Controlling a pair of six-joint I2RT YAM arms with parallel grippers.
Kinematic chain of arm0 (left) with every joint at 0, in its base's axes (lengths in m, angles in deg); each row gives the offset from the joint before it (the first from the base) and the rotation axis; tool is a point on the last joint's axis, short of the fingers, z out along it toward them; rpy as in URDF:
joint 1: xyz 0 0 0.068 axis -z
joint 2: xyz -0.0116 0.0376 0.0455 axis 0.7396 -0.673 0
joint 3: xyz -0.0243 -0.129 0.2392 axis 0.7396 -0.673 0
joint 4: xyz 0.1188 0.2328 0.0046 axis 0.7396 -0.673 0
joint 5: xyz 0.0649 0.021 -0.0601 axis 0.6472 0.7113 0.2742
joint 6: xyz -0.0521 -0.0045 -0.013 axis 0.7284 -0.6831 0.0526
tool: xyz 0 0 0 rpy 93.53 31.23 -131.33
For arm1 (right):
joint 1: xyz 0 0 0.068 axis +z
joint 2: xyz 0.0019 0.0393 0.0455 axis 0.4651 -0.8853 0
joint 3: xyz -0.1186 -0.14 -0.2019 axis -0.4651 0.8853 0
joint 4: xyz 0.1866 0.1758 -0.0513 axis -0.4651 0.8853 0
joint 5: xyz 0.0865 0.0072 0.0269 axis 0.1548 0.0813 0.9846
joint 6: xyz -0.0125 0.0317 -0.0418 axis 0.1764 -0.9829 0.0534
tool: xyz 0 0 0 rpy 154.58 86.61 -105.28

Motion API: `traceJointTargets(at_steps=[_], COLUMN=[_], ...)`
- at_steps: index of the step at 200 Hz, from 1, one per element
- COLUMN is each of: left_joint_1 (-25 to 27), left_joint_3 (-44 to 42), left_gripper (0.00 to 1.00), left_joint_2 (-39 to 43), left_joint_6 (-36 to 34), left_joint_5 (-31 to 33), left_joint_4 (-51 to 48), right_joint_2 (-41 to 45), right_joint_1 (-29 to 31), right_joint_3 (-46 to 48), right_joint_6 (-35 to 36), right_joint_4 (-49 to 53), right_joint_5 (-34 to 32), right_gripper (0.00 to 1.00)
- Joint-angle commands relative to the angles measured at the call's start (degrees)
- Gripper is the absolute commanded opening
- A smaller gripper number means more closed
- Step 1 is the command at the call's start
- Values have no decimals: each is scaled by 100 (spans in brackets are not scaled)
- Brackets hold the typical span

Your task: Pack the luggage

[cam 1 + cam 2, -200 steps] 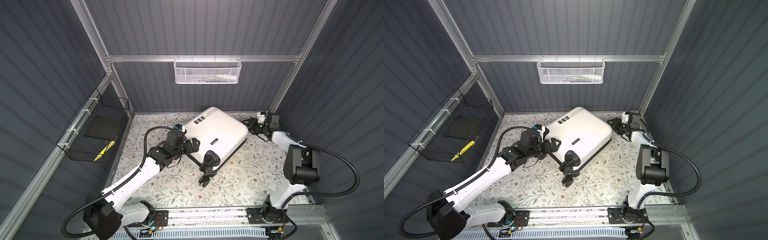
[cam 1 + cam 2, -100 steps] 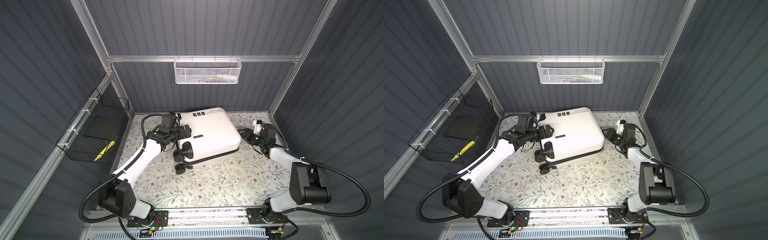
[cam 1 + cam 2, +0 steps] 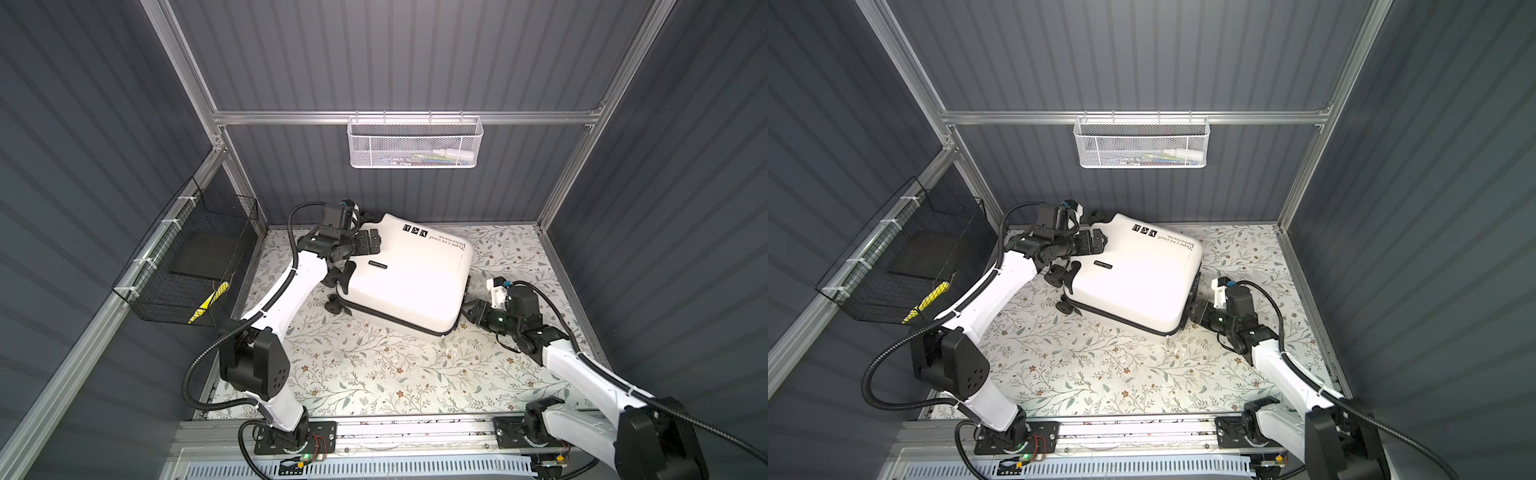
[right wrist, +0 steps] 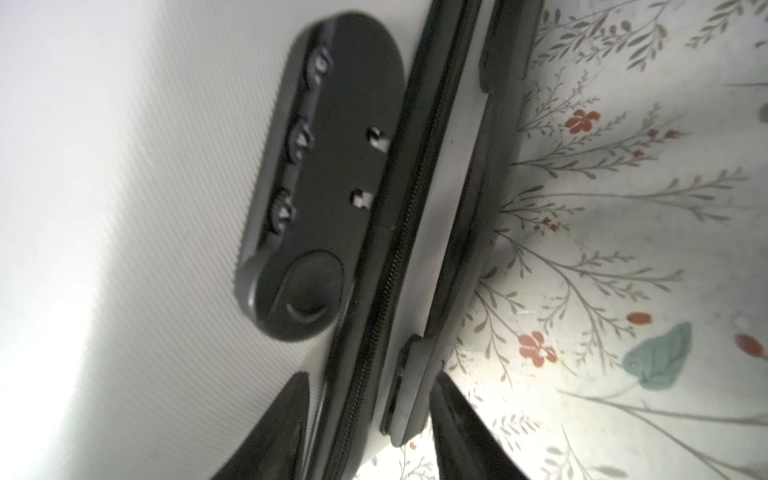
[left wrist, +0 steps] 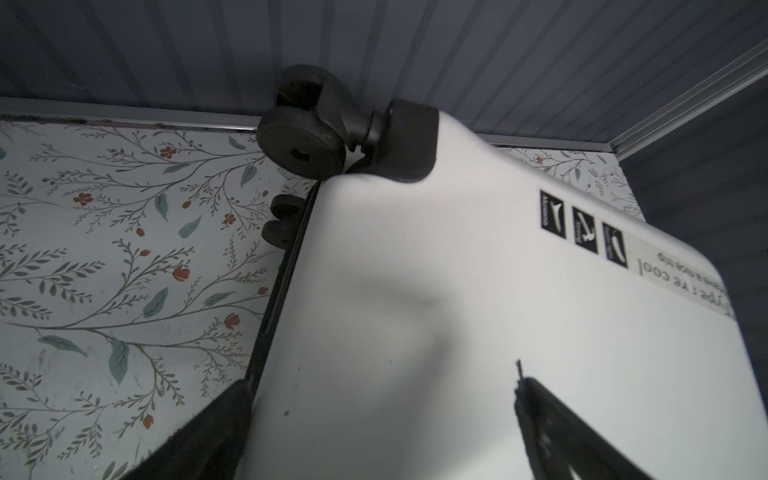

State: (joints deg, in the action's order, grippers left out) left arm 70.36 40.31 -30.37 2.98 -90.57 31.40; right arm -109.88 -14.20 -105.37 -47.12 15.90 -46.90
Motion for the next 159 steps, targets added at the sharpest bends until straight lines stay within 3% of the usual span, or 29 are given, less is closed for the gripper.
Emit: traceJointTargets(at_steps=[1, 33, 66, 103, 159], left_joint_1=[197, 194, 195, 195, 198], left_joint_3=[333, 18, -841, -2018, -3090], left_gripper=[100, 100, 100, 100, 100], left_joint_2=[401, 911, 1687, 2611, 3521], left_joint_6=[-91, 135, 559, 1118, 1451], left_joint_5=[-439, -344, -613, -1065, -1186], left_joint_4=[-154, -340, -360, -216, -30], right_joint_2=[125, -379, -1588, -3055, -4920], right_joint_1=[-339, -1196, -1685, -1795, -1759], right_joint_3=[-525, -1267, -2382, -4013, -6153], right_joint_6=[181, 3, -161, -79, -101], right_joint_4=[359, 432, 573, 1007, 1627], right_joint_5=[248, 537, 665, 977, 1539], right_gripper=[52, 56, 62, 64, 64])
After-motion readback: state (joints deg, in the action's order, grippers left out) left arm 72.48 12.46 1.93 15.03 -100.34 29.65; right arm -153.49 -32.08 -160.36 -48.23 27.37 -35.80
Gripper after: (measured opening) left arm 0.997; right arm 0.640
